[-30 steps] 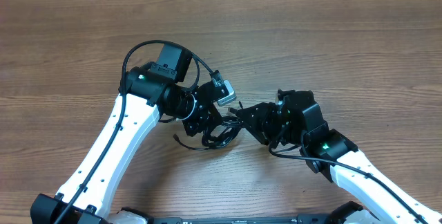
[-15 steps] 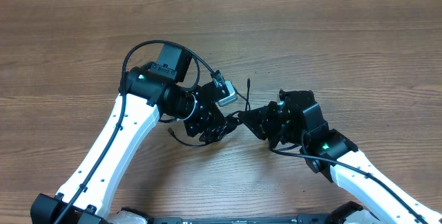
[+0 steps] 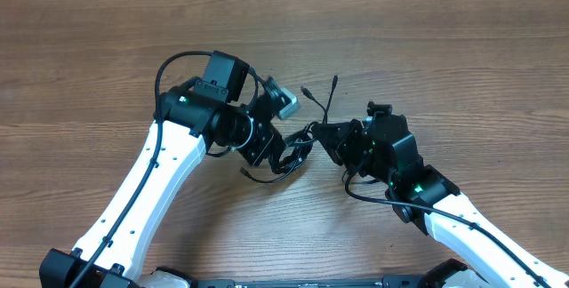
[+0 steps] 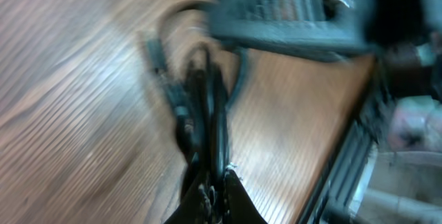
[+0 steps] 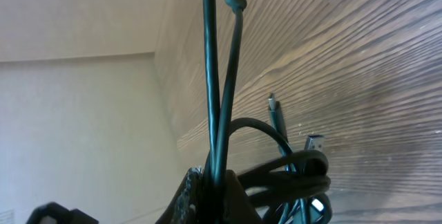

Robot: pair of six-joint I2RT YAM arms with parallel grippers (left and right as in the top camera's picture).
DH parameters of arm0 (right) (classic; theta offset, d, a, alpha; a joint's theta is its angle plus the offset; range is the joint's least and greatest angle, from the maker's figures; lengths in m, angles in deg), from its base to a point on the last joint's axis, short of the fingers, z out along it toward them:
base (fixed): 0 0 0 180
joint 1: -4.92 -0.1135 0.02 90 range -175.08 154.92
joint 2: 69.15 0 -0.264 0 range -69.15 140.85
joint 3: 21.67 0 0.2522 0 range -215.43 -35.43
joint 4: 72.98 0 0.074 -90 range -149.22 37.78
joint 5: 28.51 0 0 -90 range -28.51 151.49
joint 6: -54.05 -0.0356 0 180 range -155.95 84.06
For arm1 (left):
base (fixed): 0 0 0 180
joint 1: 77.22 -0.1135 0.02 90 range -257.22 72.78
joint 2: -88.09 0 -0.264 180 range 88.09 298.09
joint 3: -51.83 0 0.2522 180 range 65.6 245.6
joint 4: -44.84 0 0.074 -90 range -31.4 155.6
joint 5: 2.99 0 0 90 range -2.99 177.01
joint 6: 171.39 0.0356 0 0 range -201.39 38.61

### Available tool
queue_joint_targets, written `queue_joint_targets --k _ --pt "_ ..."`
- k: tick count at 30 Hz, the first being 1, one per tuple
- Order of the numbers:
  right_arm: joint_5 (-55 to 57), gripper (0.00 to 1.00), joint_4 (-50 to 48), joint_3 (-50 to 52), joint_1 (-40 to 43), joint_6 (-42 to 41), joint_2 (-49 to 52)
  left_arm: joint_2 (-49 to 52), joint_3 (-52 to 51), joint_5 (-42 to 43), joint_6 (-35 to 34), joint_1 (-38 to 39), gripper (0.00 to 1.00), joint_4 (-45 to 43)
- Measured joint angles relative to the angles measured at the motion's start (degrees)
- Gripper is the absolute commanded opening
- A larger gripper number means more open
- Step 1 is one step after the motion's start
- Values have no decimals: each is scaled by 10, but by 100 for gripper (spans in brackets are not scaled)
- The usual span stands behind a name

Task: Untangle cables

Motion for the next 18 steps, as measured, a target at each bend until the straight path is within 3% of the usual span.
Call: queue_joint_targets --k 1,2,4,7,9,18 --pt "3 4 3 0 0 2 0 0 0 -14 -34 0 4 -13" --pt "6 4 4 0 0 2 0 0 0 -26 -70 1 13 -27" --pt "13 4 7 0 0 3 0 0 0 -55 -163 4 35 -61" --pt "22 4 18 0 2 7 1 0 0 -81 -224 3 73 -98" --pt "26 4 18 0 2 7 1 0 0 -90 -249 2 78 -105" --pt "50 4 17 0 3 -35 1 0 0 -86 -279 2 81 -50"
